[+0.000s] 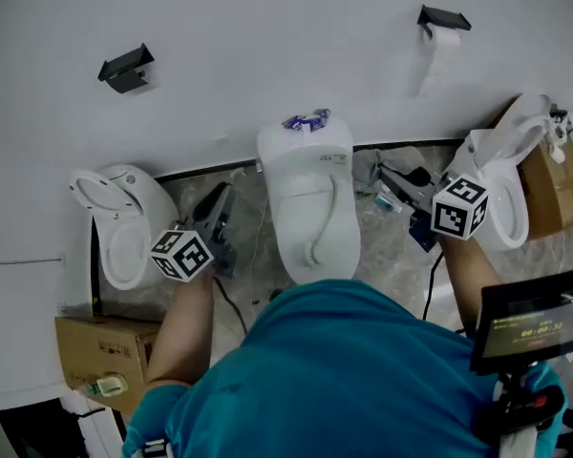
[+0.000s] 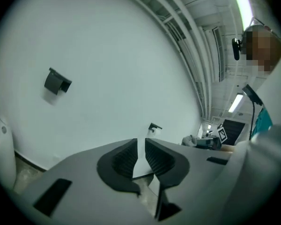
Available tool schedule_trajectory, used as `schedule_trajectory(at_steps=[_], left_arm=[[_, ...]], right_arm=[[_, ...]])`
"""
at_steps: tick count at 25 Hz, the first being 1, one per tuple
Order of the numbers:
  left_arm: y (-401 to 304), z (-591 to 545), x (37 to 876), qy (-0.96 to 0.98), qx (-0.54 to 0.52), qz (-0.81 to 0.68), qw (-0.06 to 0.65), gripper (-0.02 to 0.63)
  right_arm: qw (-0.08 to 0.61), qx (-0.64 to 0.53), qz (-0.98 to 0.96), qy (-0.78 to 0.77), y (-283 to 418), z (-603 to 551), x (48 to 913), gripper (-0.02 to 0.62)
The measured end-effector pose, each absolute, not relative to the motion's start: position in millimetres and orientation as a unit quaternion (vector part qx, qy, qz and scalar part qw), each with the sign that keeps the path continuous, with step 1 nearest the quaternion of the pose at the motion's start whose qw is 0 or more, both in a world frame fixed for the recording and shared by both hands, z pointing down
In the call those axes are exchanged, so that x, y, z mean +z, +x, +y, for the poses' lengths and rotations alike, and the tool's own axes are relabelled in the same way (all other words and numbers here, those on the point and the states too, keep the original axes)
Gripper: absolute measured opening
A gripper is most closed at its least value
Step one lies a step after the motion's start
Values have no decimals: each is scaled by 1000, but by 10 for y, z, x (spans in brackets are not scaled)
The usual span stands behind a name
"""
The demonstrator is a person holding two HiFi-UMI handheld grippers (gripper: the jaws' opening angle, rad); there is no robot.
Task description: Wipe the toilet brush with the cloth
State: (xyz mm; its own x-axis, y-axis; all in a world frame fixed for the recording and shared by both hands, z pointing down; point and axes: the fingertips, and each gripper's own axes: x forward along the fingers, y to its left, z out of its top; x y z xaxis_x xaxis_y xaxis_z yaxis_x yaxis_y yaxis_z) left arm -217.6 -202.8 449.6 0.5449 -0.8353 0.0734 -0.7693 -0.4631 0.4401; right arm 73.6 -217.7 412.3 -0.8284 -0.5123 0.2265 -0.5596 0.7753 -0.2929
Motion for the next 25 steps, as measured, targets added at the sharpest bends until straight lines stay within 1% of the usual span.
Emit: schedule_trajectory(at_steps=[2,4,9,15,25], left_arm=[[-2237,-1913,4142,859,-88,-472,180,29],[-2272,-1805,3876,862,-97,-473,154,9],[-2262,-1629,3541,867,-78,-479,112,8],[-2131,-1548,3468,868,-80,-477,113,8],[-1980,-1438,3533,875,-57,-466,117,9]], right_arm=[[60,162,-944,280,682,-2122,3959,35],[50,152,-947,279,680,-2092,3795,35],[27,120,-946,299,749,-2088,3475,35],[44,102,-943,313,811,-2062,3467,32],[46,94,-946,308,792,-1965,3474,32]])
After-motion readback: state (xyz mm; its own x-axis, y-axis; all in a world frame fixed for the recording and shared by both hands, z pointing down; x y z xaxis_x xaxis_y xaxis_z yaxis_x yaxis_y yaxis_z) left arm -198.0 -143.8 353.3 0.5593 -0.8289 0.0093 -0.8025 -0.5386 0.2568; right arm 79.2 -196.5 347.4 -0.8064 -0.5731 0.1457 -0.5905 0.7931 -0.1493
